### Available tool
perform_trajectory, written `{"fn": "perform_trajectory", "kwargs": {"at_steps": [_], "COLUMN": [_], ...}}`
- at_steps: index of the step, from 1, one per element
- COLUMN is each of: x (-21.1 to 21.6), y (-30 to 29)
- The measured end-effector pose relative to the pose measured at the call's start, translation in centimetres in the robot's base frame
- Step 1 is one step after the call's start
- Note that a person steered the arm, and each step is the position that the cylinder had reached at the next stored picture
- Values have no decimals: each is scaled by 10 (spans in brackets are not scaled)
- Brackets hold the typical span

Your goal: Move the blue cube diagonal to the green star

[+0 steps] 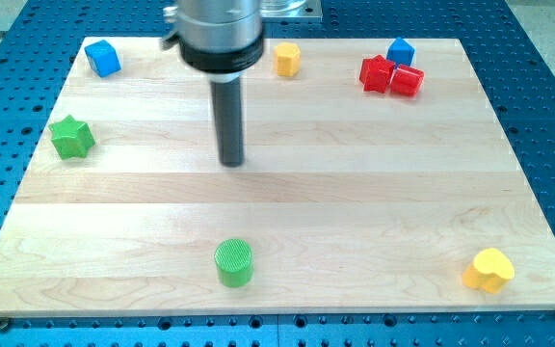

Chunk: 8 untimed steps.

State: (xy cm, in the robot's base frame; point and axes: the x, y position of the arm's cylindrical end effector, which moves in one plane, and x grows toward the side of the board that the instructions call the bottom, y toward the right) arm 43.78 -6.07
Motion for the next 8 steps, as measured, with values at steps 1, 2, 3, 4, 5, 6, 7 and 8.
{"fn": "perform_trajectory", "kwargs": {"at_steps": [1,2,3,4,5,6,7,8], "x": [-37,-68,-86,-92,-95,-111,-166,-196], "y": [-11,-25,-27,-86,-176,-221,-243,-216]}}
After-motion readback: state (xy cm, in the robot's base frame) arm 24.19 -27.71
